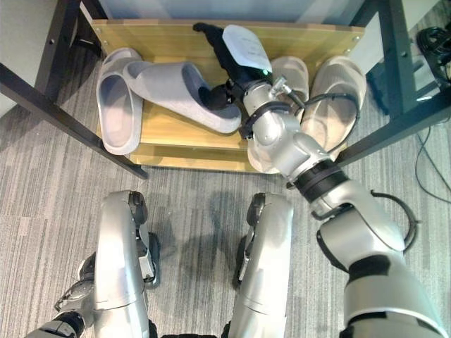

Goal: Arrange the slippers neatly on the shoe rack.

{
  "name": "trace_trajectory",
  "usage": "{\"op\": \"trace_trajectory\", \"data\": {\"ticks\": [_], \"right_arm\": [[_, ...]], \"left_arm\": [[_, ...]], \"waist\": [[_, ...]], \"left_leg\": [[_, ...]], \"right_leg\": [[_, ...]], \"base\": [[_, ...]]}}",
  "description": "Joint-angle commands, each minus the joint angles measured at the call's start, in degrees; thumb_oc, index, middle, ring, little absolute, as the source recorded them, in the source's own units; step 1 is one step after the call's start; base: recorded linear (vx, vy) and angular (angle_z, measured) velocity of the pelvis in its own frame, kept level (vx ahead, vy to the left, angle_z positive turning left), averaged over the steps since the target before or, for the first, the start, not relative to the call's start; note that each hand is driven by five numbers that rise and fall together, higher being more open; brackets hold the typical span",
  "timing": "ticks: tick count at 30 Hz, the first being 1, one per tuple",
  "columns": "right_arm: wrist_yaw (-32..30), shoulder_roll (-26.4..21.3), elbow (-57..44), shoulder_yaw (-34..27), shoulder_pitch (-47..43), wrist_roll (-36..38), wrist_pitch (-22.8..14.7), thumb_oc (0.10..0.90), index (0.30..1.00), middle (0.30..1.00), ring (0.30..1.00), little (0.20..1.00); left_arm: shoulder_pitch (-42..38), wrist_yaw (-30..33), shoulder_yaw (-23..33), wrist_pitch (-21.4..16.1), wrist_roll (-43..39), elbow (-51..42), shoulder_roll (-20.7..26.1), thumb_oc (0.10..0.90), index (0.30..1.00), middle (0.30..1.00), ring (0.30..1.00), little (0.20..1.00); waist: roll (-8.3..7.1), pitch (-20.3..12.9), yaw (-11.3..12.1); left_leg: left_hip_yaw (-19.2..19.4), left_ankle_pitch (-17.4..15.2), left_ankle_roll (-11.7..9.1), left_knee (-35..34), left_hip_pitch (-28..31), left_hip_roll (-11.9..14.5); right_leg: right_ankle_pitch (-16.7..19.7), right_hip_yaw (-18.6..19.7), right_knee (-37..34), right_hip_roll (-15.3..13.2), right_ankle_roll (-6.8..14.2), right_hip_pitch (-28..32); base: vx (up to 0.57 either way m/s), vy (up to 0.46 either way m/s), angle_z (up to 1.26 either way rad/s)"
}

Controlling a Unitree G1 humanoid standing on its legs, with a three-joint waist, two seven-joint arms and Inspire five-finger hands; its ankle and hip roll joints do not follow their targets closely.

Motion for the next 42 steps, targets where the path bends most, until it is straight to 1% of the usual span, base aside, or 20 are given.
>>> {"op": "trace_trajectory", "data": {"ticks": [1, 4, 5, 6, 8, 9, 12, 14, 20, 21, 22, 24, 31, 32, 35, 40, 42], "right_arm": [[2.52, -0.4, -5.04, -0.87, -13.43, -0.19, -1.45, 0.8, 0.9, 0.9, 0.9, 0.9], [2.61, -0.94, -6.06, -0.89, -13.24, -0.88, -1.17, 0.8, 0.9, 0.9, 0.9, 0.9], [1.96, -2.39, -8.1, -1.59, -12.37, -2.66, -1.48, 0.8, 0.9, 0.9, 0.9, 0.9], [1.99, -2.45, -8.25, -1.72, -12.22, -2.71, -1.42, 0.8, 0.9, 0.9, 0.9, 0.9], [-0.21, -3.65, -12.74, -5.7, -8.61, -4.19, -1.48, 0.8, 0.9, 0.9, 0.9, 0.9], [-0.15, -3.72, -12.99, -5.92, -8.35, -4.27, -1.37, 0.8, 0.9, 0.9, 0.9, 0.9], [-2.62, -4.54, -20.02, -13.73, -2.69, -6.06, -0.91, 0.8, 0.9, 0.9, 0.9, 0.9], [-3.42, -4.7, -22.85, -16.82, -0.49, -6.9, -0.55, 0.8, 0.9, 0.9, 0.9, 0.9], [-3.07, -3.68, -29.68, -22.5, 6.67, -7.97, -0.34, 0.8, 0.9, 0.9, 0.9, 0.9], [-3.04, -3.69, -29.74, -22.56, 6.75, -7.98, -0.31, 0.8, 0.9, 0.9, 0.9, 0.9], [-2.9, -2.35, -30.57, -23.35, 9.16, -7.85, -0.62, 0.8, 0.9, 0.9, 0.9, 0.9], [-2.93, -1.47, -30.95, -23.8, 10.47, -8.18, -0.65, 0.8, 0.9, 0.9, 0.9, 0.9], [-3.37, 0.81, -31.43, -23.85, 12.05, -10.64, -0.46, 0.8, 0.9, 0.9, 0.9, 0.9], [-3.41, 1.86, -32.61, -24.29, 13.17, -10.98, -0.66, 0.8, 0.9, 0.9, 0.9, 0.9], [-3.02, 3.02, -35.56, -25.29, 15.62, -12.53, -1.05, 0.8, 0.9, 0.9, 0.9, 0.9], [-2.43, 4.04, -37.58, -25.26, 17.65, -13.25, -1.54, 0.8, 0.9, 0.9, 0.9, 0.9], [-1.85, 4.99, -39.12, -25.4, 20.07, -13.03, -1.99, 0.8, 0.9, 0.9, 0.9, 0.9]], "left_arm": [[0.34, 0.37, -0.22, -0.14, 0.84, 1.62, 1.72, 0.8, 0.9, 0.9, 0.9, 0.9], [-0.02, 0.33, -0.09, 0.24, 0.76, 1.65, 1.73, 0.8, 0.9, 0.9, 0.9, 0.9], [0.11, 0.09, 0.32, 0.57, 0.87, 1.74, 1.69, 0.8, 0.9, 0.9, 0.9, 0.9], [0.12, 0.09, 0.26, 0.58, 0.88, 1.73, 1.73, 0.8, 0.9, 0.9, 0.9, 0.9], [0.16, 0.39, 1.01, 0.92, 1.63, 2.03, 1.5, 0.8, 0.9, 0.9, 0.9, 0.9], [0.2, 0.4, 0.95, 0.93, 1.65, 2.03, 1.57, 0.8, 0.9, 0.9, 0.9, 0.9], [-0.16, 0.96, 1.79, 1.13, 3.24, 2.23, 1.57, 0.8, 0.9, 0.9, 0.9, 0.9], [-0.38, 1.13, 2.1, 1.2, 4.21, 2.41, 1.62, 0.8, 0.9, 0.9, 0.9, 0.9], [-1.29, 1.68, 2.39, 1.64, 5.93, 2.45, 1.22, 0.8, 0.9, 0.9, 0.9, 0.9], [-1.28, 1.68, 2.36, 1.64, 5.93, 2.45, 1.25, 0.8, 0.9, 0.9, 0.9, 0.9], [-1.53, 1.6, 2.17, 1.7, 6.31, 2.39, 0.82, 0.8, 0.9, 0.9, 0.9, 0.9], [-1.74, 1.78, 1.97, 1.69, 6.61, 2.1, 0.59, 0.8, 0.9, 0.9, 0.9, 0.9], [-2.3, 2.14, 1.34, 1.95, 7.49, 1.64, 0.3, 0.8, 0.9, 0.9, 0.9, 0.9], [-2.25, 2.28, 1.43, 2.22, 7.65, 1.62, 0.25, 0.8, 0.9, 0.9, 0.9, 0.9], [-2.01, 2.32, 1.81, 2.44, 8.19, 1.73, 0.18, 0.8, 0.9, 0.9, 0.9, 0.9], [-1.87, 2.62, 1.94, 2.26, 8.48, 1.37, -0.07, 0.8, 0.9, 0.9, 0.9, 0.9], [-2.17, 2.87, 2.0, 2.21, 8.76, 1.04, -0.31, 0.8, 0.9, 0.9, 0.9, 0.9]], "waist": [[-0.85, -1.38, 2.84], [-1.04, -1.59, 2.67], [-1.08, -1.63, 2.47], [-1.1, -1.66, 2.53], [-0.97, -1.57, 2.1], [-1.03, -1.61, 2.16], [-1.08, -1.73, 1.46], [-1.11, -1.81, 1.17], [-1.21, -2.13, 0.27], [-1.23, -2.14, 0.3], [-1.16, -2.19, 0.07], [-1.14, -2.27, 0.0], [-1.17, -2.38, -0.14], [-1.11, -2.31, -0.28], [-1.18, -2.28, -0.51], [-1.29, -2.0, -0.57], [-1.43, -1.54, -0.74]], "left_leg": [[-7.88, -2.19, 1.09, 1.22, 0.11, -0.82], [-7.99, -2.21, 1.04, 1.15, 0.11, -0.69], [-7.99, -2.3, 1.05, 1.16, 0.11, -0.56], [-8.0, -2.3, 1.05, 1.16, 0.11, -0.55], [-8.0, -2.29, 1.12, 1.12, 0.11, -0.54], [-8.0, -2.29, 1.12, 1.12, 0.11, -0.55], [-7.76, -2.43, 1.12, 1.2, 0.11, -0.5], [-7.67, -2.49, 1.14, 1.27, 0.11, -0.51], [-7.53, -2.18, 1.07, 1.2, 0.11, -0.57], [-7.52, -2.17, 1.07, 1.2, 0.11, -0.57], [-7.46, -2.09, 1.05, 1.13, 0.11, -0.72], [-7.35, -2.02, 0.99, 1.04, 0.11, -0.81], [-7.26, -1.8, 0.94, 0.79, 0.11, -0.81], [-7.28, -1.81, 0.99, 0.88, 0.11, -0.87], [-7.19, -1.83, 0.96, 1.09, 0.11, -0.93], [-7.32, -1.72, 0.99, 1.38, 0.11, -0.98], [-7.29, -1.56, 1.11, 1.36, 0.11, -0.98]], "right_leg": [[0.39, 5.89, 0.48, 0.36, -2.64, 2.39], [0.45, 5.83, 0.24, 0.37, -2.58, 2.39], [0.56, 5.85, 0.01, 0.41, -2.58, 2.39], [0.56, 5.84, 0.01, 0.41, -2.58, 2.39], [0.57, 5.89, -0.04, 0.58, -2.53, 2.39], [0.56, 5.89, -0.04, 0.58, -2.53, 2.39], [0.52, 5.76, 0.06, 0.94, -2.52, 2.39], [0.59, 5.69, 0.1, 1.03, -2.52, 2.39], [0.78, 5.86, 0.25, 1.29, -2.35, 2.39], [0.78, 5.86, 0.25, 1.29, -2.35, 2.39], [0.71, 5.95, 0.38, 1.41, -2.34, 2.39], [0.64, 6.02, 0.43, 1.52, -2.35, 2.39], [0.64, 6.2, 0.6, 1.7, -2.43, 2.39], [0.64, 6.22, 0.56, 1.8, -2.4, 2.39], [0.57, 6.23, 0.73, 1.82, -2.38, 2.39], [0.64, 6.37, 1.13, 1.84, -2.37, 2.39], [0.56, 6.41, 1.25, 1.83, -2.46, 2.39]], "base": [[0.0, 0.0, 0.0], [0.0, 0.0, 0.0], [0.0, 0.0, 0.0], [0.0, 0.0, 0.0], [0.0, 0.0, 0.0], [0.0, 0.0, 0.0], [0.01, -0.017, -0.02], [0.0, 0.0, 0.0], [0.0, -0.01, -0.01], [0.0, -0.031, 0.0], [0.0, 0.0, 0.0], [0.0, -0.018, -0.01], [0.0, 0.0, 0.0], [0.0, 0.0, 0.0], [0.0, 0.0, 0.0], [0.0, 0.0, 0.0], [-0.02, 0.004, 0.0]]}}
